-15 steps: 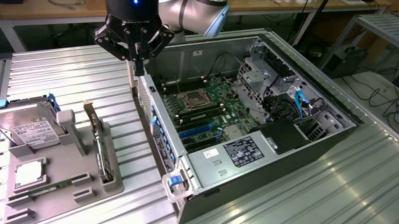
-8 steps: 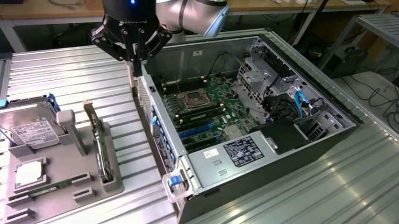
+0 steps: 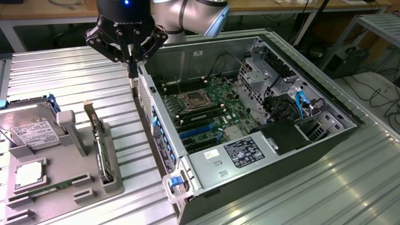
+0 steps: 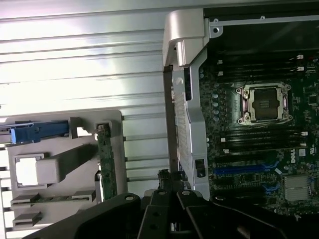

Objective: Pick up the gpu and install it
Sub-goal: 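Reach for the gpu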

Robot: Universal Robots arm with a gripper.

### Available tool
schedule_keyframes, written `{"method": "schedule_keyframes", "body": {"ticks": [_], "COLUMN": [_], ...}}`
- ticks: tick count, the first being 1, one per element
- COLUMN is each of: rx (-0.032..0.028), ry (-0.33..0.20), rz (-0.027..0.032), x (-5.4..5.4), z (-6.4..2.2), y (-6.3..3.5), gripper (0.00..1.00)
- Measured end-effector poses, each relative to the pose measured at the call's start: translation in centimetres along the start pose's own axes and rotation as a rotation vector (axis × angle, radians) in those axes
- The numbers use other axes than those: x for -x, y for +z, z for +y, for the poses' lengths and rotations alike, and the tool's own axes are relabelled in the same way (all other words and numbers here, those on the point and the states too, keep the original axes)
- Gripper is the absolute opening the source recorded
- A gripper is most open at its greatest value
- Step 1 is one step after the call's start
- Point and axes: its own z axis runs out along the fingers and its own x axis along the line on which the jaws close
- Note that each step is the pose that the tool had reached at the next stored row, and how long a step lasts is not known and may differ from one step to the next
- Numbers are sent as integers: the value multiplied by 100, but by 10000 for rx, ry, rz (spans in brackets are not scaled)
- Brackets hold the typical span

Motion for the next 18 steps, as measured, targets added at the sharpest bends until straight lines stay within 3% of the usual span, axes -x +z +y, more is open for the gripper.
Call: {"method": "schedule_keyframes", "body": {"ticks": [18], "rx": [-1], "ry": [1], "rz": [20], "x": [-146], "z": [-24], "y": [0], "gripper": [11]}}
